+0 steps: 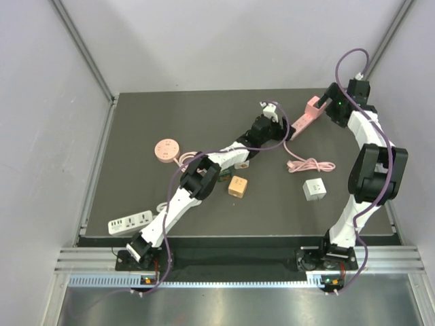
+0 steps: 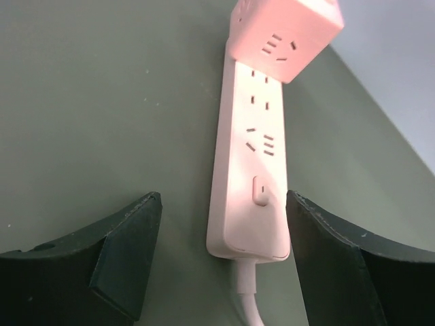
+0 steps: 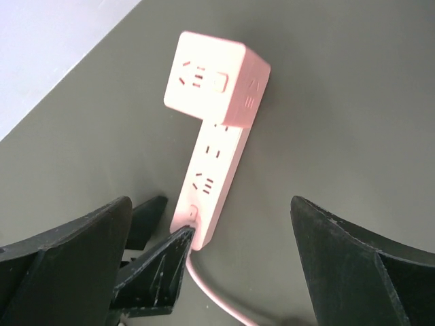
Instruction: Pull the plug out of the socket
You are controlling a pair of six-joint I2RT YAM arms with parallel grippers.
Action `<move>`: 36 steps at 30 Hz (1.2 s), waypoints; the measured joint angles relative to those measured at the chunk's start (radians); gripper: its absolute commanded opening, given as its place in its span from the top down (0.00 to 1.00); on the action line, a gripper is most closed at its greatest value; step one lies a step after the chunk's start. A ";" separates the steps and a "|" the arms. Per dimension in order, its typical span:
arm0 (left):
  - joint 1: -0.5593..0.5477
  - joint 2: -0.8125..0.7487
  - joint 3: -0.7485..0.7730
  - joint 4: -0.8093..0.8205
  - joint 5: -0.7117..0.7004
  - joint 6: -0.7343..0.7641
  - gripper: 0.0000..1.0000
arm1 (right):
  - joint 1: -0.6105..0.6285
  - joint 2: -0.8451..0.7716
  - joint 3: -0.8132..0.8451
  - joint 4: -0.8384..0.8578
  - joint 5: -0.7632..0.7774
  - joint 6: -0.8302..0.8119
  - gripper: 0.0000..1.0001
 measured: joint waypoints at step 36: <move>-0.038 -0.117 -0.219 -0.017 0.053 -0.036 0.72 | 0.017 0.004 -0.109 0.074 -0.167 0.011 0.00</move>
